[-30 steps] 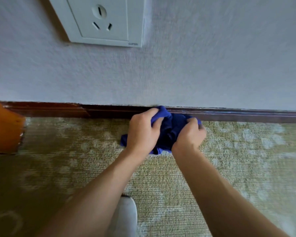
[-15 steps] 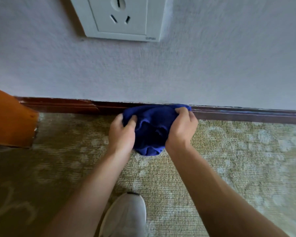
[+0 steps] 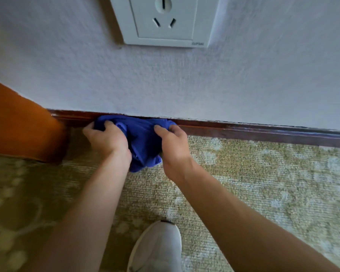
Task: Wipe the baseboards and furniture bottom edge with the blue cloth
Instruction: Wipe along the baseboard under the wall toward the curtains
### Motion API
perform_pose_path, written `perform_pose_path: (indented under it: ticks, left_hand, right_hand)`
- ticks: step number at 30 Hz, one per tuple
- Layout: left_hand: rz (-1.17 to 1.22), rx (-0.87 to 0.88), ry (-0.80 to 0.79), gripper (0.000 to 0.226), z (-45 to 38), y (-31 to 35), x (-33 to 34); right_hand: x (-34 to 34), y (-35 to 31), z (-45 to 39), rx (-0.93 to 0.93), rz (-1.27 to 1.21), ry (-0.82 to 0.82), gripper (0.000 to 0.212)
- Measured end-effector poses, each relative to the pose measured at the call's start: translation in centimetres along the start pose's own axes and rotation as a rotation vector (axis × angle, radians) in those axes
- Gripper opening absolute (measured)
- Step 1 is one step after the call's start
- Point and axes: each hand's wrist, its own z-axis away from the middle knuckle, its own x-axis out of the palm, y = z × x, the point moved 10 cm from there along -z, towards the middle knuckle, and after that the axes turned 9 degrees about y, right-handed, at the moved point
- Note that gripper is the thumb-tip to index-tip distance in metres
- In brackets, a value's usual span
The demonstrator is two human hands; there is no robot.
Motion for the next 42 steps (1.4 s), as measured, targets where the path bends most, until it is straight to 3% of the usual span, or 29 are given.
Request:
perform_pose_path:
  ticks: [2,4,6,8,10,13,14,16,18,20,23,27,33,36,38,42]
  left_hand:
    - [-0.109,0.146,-0.078,0.027,2.6,0.5,0.6]
    - [-0.159,0.242,-0.267,0.019,6.3,0.2,2.2]
    - [-0.190,0.188,-0.464,0.021,9.8,-1.5,4.3]
    - [-0.176,0.017,-0.528,0.021,11.3,-3.4,4.7]
    - [-0.091,-0.126,-0.441,0.021,10.0,-4.6,4.2]
    - [0.025,-0.293,-0.224,0.027,4.7,-5.7,2.0]
    - [0.023,-0.350,-0.213,0.032,3.7,-6.1,1.7]
    - [0.029,-0.491,-0.375,0.035,4.4,-6.8,2.2]
    - [-0.010,-0.607,-0.636,0.034,8.8,-6.7,3.3]
    - [-0.061,-0.677,-0.861,0.038,14.0,-6.3,3.9]
    - [-0.132,-0.662,-1.061,0.033,19.5,-4.5,3.6]
    - [-0.166,-0.611,-1.127,0.033,22.6,-2.1,1.7]
    - [-0.205,-0.595,-1.052,0.051,24.1,0.5,0.0]
    - [-0.089,-0.556,-1.044,0.047,23.0,0.1,0.7]
    - [-0.053,-0.550,-1.039,0.045,22.3,-1.4,1.2]
    - [-0.075,-0.561,-1.070,0.047,21.4,-5.9,2.9]
  right_hand:
    - [-3.0,-0.7,-0.3,0.001,-0.067,0.168,0.008]
    - [-7.8,-0.8,-0.4,0.021,-0.153,0.442,0.009]
    - [-12.3,-0.9,-0.5,0.039,-0.231,0.676,0.011]
    - [-14.0,-1.5,-1.0,0.039,-0.224,0.737,0.009]
    - [-12.7,-1.5,-1.3,0.047,-0.146,0.666,0.013]
    - [-6.3,0.6,-1.0,0.078,-0.006,0.297,0.008]
    - [-4.6,1.1,-0.3,0.103,-0.008,0.171,0.012]
    - [-3.9,0.4,0.2,0.118,-0.053,0.060,0.013]
    - [-5.7,-1.5,-0.1,0.108,-0.079,0.100,0.012]
    - [-8.7,-3.4,-0.2,0.100,-0.033,0.190,0.024]
    - [-12.4,-6.8,0.9,0.112,0.091,0.237,0.024]
    - [-15.5,-11.4,2.7,0.080,0.342,0.145,0.011]
    - [-17.2,-9.4,5.4,0.222,0.158,0.047,0.034]
    - [-15.2,-8.8,6.2,0.263,0.053,-0.079,0.044]
    - [-14.2,-8.6,6.6,0.236,0.107,-0.165,0.041]
    - [-16.3,-6.8,4.5,0.099,0.206,-0.049,0.038]
